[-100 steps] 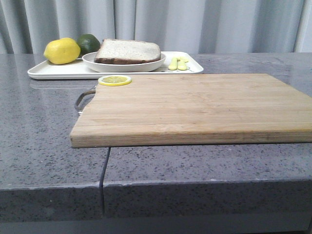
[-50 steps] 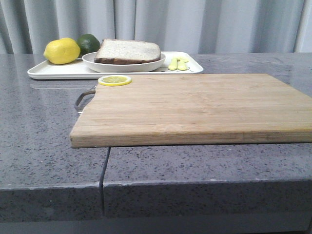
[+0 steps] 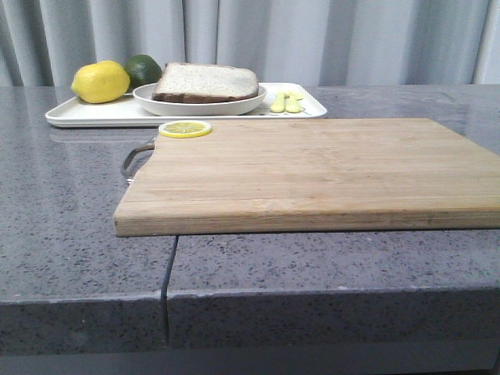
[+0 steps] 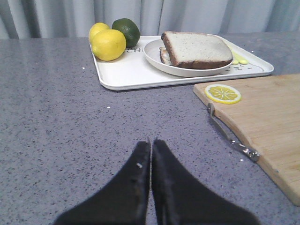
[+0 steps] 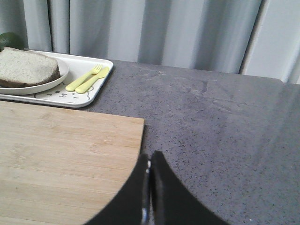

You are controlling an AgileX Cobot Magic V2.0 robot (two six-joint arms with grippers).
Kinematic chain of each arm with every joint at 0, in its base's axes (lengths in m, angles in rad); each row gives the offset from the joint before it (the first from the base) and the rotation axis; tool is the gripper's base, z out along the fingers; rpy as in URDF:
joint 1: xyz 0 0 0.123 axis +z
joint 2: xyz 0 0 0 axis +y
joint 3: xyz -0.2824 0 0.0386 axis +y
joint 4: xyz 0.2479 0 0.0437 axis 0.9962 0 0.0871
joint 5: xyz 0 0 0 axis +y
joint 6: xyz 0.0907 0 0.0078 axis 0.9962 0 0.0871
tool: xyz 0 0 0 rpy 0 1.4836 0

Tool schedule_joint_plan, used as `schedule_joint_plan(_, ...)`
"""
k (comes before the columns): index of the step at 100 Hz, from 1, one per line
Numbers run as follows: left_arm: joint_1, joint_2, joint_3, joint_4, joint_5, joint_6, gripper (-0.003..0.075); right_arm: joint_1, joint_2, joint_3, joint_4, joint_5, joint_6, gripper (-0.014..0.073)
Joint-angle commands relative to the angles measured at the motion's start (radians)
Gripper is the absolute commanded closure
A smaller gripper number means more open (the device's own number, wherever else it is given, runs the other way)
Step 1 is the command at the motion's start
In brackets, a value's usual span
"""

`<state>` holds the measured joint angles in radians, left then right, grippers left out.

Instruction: Place bread and move sandwich to tray

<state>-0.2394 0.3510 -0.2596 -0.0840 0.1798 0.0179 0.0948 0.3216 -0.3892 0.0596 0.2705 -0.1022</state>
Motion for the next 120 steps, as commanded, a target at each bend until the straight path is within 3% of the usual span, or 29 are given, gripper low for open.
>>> schedule_joint_plan(1,0.013,-0.036,0.000,0.033,-0.088,-0.003,0.0740,-0.005,0.005,-0.027,-0.001,-0.072,0.000,0.0661)
schedule_joint_plan(48,0.193,-0.349,0.215,0.045,-0.088,-0.003,0.0740,-0.005,0.005,-0.027,-0.001,-0.072,0.000,0.0661)
schedule_joint_plan(120,0.197,-0.387,0.275,0.069,-0.112,-0.003,0.0740,-0.005,0.005,-0.027,-0.001,-0.074,0.000,0.0661)
